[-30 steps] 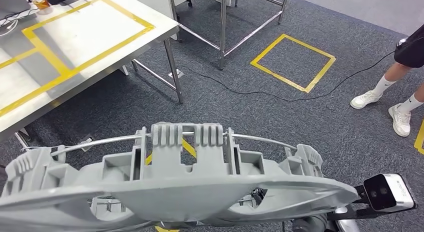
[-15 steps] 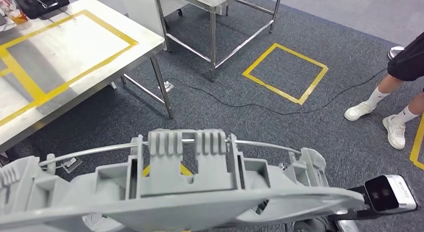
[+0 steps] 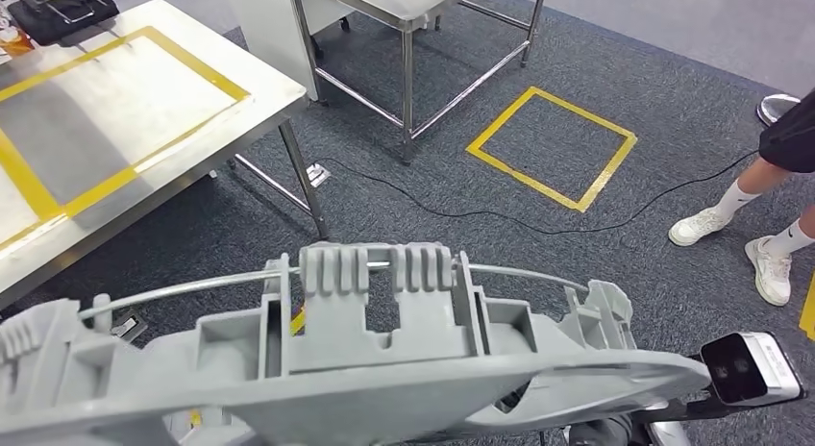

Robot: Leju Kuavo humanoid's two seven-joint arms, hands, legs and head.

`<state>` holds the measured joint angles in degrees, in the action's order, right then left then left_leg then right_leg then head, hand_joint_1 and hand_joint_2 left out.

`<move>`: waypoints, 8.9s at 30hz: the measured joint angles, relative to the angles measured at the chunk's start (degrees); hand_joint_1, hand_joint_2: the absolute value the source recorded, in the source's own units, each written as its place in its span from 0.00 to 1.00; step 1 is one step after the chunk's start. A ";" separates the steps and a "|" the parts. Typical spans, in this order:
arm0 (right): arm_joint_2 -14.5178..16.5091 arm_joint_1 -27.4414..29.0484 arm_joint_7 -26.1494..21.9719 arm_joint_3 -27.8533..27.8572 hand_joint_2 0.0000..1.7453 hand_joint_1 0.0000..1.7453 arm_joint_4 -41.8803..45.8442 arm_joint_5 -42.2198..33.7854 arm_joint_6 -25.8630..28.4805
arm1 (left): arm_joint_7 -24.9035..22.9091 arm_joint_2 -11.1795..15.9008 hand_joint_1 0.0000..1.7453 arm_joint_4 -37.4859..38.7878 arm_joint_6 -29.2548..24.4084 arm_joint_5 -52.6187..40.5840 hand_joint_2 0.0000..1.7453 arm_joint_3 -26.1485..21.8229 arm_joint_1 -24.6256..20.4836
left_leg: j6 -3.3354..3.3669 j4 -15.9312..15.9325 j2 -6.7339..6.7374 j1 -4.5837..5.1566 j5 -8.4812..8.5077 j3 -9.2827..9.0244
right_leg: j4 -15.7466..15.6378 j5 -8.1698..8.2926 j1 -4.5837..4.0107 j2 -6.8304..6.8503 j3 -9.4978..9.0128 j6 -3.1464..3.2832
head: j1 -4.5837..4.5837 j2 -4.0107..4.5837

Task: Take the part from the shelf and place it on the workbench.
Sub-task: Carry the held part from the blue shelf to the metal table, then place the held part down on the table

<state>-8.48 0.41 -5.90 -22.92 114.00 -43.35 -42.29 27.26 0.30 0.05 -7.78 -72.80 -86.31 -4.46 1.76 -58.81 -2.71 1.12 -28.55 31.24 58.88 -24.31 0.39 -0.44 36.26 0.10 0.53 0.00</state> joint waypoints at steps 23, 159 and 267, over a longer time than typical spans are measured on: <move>0.55 0.08 -1.49 0.36 1.00 1.00 0.40 3.78 -1.01 | 0.26 0.15 0.00 0.07 0.91 0.23 1.00 0.00 -0.27 | 0.90 2.45 0.15 -0.88 4.94 2.14 | 15.10 -8.41 0.48 0.72 4.04 -0.75 | -0.12 0.00; -1.27 -2.43 -2.70 -0.53 1.00 1.00 0.52 3.05 -0.89 | -1.43 2.35 0.00 0.08 4.30 -0.75 1.00 0.00 1.75 | -2.78 -14.48 2.39 -1.91 -5.36 8.46 | -1.10 -1.89 0.83 0.36 -3.52 0.87 | -1.14 0.00; -1.20 -3.40 -5.69 -0.67 1.00 1.00 2.94 7.22 0.39 | -1.03 3.55 0.00 0.08 6.89 -0.86 1.00 0.02 2.43 | 0.29 1.61 1.54 -1.76 4.28 2.96 | 15.51 -11.30 0.47 0.87 2.51 -0.63 | -0.64 0.00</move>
<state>-9.68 -2.99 -11.58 -23.58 116.93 -36.13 -41.90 26.23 3.85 0.13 -0.90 -73.66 -86.29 -2.03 2.04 -57.20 -1.17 -0.64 -24.28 34.20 74.39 -35.60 0.86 0.43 38.77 -0.53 -0.11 0.00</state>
